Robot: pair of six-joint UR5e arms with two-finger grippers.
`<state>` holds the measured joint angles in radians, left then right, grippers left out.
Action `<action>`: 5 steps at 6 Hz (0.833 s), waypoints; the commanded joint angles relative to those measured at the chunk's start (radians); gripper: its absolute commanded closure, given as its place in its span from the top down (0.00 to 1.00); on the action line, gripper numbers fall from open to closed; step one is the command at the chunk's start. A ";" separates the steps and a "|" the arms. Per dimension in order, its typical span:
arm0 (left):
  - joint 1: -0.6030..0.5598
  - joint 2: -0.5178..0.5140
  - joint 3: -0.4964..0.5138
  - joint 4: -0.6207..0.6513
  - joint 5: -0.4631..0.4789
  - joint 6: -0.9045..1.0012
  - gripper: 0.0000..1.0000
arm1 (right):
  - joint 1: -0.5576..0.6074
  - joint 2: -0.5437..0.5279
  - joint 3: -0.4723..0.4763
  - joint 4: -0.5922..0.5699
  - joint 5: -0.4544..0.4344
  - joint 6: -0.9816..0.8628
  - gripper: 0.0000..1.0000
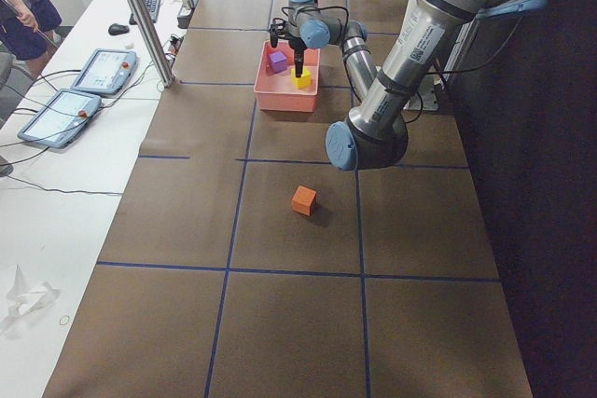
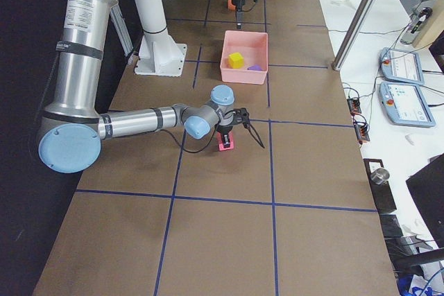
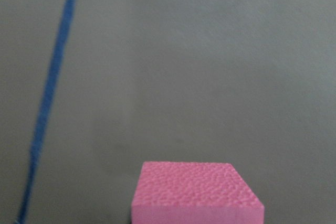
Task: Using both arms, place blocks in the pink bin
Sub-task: 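Grasp the red cube with the right gripper while the left gripper hovers, then carry the red cube into the bin while the left gripper reaches the orange cube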
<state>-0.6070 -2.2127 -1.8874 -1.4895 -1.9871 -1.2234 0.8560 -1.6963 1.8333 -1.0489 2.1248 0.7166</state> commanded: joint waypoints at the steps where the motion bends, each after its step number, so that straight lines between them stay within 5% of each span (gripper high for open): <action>1: -0.019 0.078 -0.048 0.006 -0.001 0.187 1.00 | -0.003 0.260 0.074 -0.311 0.009 0.133 0.40; 3: -0.089 0.164 -0.064 -0.006 -0.007 0.438 1.00 | -0.047 0.648 0.106 -0.799 0.020 0.246 0.40; 5: -0.183 0.319 -0.085 -0.070 -0.076 0.636 1.00 | -0.119 0.841 0.007 -0.830 0.001 0.425 0.40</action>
<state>-0.7456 -1.9766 -1.9579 -1.5191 -2.0434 -0.6869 0.7744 -0.9628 1.8981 -1.8532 2.1367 1.0556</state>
